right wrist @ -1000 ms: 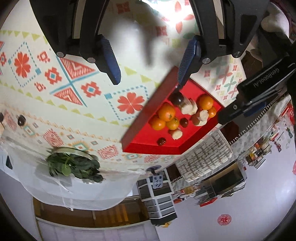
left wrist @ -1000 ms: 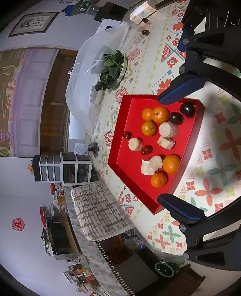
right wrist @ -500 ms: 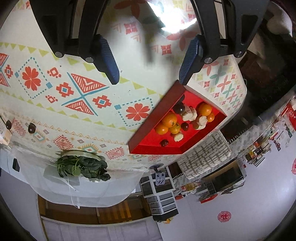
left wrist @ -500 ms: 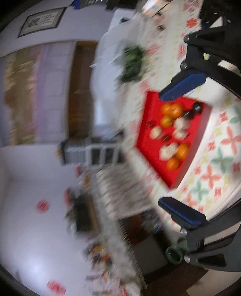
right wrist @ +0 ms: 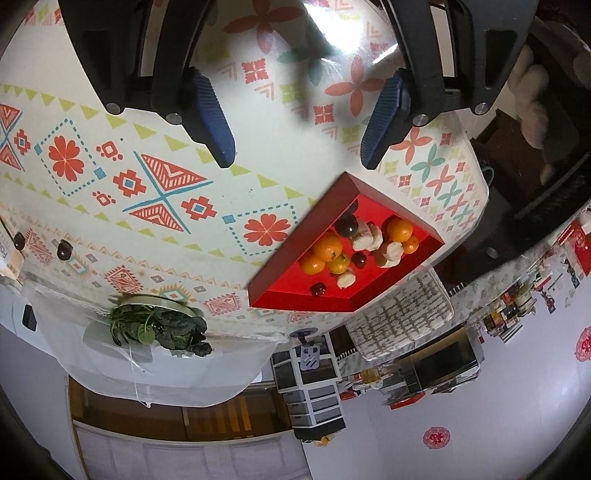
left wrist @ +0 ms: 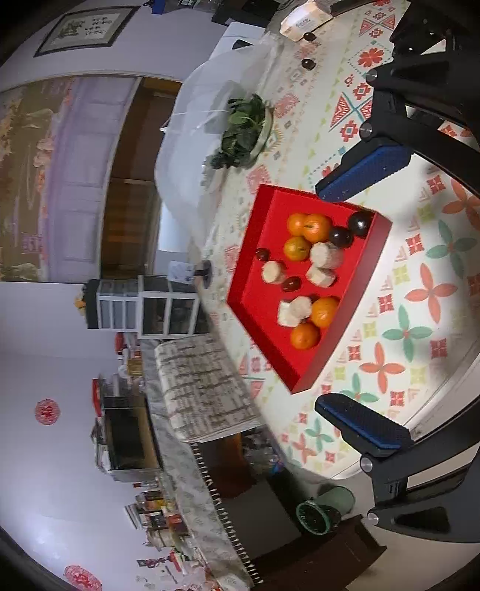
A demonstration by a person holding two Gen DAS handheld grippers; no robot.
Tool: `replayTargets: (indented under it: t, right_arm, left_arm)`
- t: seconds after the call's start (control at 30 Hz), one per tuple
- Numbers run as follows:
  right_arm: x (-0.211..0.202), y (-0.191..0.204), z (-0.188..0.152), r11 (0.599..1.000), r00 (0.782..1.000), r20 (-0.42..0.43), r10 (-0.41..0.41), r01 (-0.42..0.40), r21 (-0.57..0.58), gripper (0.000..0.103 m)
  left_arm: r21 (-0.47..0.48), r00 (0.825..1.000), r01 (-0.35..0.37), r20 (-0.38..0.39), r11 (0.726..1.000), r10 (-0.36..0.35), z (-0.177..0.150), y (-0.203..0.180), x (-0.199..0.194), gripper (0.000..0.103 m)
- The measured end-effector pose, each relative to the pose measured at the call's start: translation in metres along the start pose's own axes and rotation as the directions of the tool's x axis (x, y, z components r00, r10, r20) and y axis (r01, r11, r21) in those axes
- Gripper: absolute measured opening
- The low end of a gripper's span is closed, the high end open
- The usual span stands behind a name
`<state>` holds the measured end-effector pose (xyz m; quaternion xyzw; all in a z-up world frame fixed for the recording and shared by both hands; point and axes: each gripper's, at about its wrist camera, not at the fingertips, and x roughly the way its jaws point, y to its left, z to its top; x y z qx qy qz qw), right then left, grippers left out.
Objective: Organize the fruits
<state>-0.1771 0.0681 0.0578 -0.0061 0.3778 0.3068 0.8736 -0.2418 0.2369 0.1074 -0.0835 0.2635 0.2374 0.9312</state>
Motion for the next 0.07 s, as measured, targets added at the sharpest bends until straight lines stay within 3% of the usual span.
replayTargets:
  t: [0.07]
  right_arm:
    - [-0.0009, -0.0056, 0.0004, 1.000, 1.000, 0.000, -0.006, 0.006, 0.013, 0.078]
  left_arm:
    - [0.009, 1.000, 0.001, -0.023, 1.000, 0.000, -0.0008, -0.0074, 0.0033, 0.103]
